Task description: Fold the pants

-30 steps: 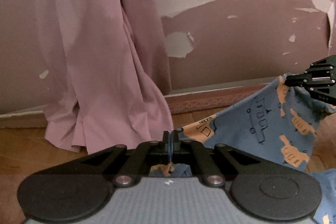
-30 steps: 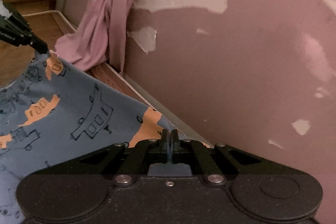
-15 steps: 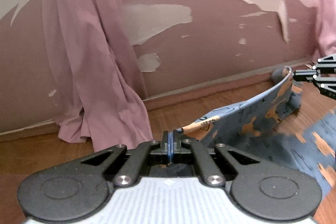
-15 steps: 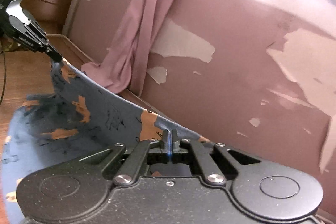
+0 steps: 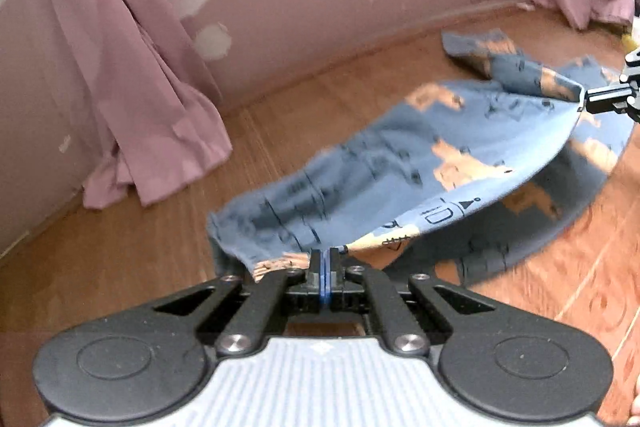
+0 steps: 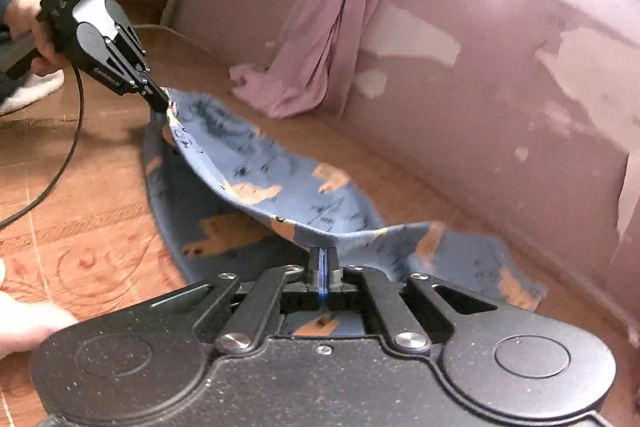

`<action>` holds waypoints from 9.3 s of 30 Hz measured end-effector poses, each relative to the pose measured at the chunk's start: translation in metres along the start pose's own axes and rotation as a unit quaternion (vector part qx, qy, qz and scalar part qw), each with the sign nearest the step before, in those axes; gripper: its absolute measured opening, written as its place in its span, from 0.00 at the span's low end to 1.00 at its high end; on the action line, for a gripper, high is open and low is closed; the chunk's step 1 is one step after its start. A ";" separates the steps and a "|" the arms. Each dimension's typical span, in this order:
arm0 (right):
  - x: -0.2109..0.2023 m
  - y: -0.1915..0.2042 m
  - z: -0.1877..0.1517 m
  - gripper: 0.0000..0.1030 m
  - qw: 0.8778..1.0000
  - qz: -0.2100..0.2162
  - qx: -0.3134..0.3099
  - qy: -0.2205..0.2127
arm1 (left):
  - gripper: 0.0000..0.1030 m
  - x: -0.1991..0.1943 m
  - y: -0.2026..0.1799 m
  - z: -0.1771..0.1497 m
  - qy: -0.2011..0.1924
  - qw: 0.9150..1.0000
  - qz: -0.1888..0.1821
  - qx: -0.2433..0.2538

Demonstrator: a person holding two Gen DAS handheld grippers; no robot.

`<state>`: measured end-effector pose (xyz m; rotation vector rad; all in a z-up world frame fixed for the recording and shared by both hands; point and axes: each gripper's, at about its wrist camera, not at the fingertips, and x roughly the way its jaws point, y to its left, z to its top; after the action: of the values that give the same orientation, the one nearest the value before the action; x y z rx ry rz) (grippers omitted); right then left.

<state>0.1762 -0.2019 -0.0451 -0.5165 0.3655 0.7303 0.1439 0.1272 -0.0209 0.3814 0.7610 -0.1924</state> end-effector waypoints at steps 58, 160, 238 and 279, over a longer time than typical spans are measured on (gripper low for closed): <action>0.076 -0.025 0.074 0.01 0.831 0.331 -0.421 0.150 | 0.01 0.006 -0.030 0.003 0.008 0.966 0.076 0.245; 0.128 -0.253 0.076 0.00 0.889 -0.030 0.414 0.191 | 0.02 0.038 -0.187 0.117 -0.062 0.983 -0.163 -0.055; -0.074 -0.152 -0.107 0.27 0.844 -0.304 0.419 0.139 | 0.48 0.033 -0.206 0.091 -0.027 0.970 -0.228 0.073; -0.028 -0.241 -0.131 0.18 0.927 -0.169 0.332 0.037 | 0.00 0.125 -0.190 0.187 0.010 0.961 -0.179 0.210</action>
<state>0.3103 -0.4424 -0.0617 0.0429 0.5485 0.2189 0.2934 -0.1260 -0.0364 0.6465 0.8057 -0.6997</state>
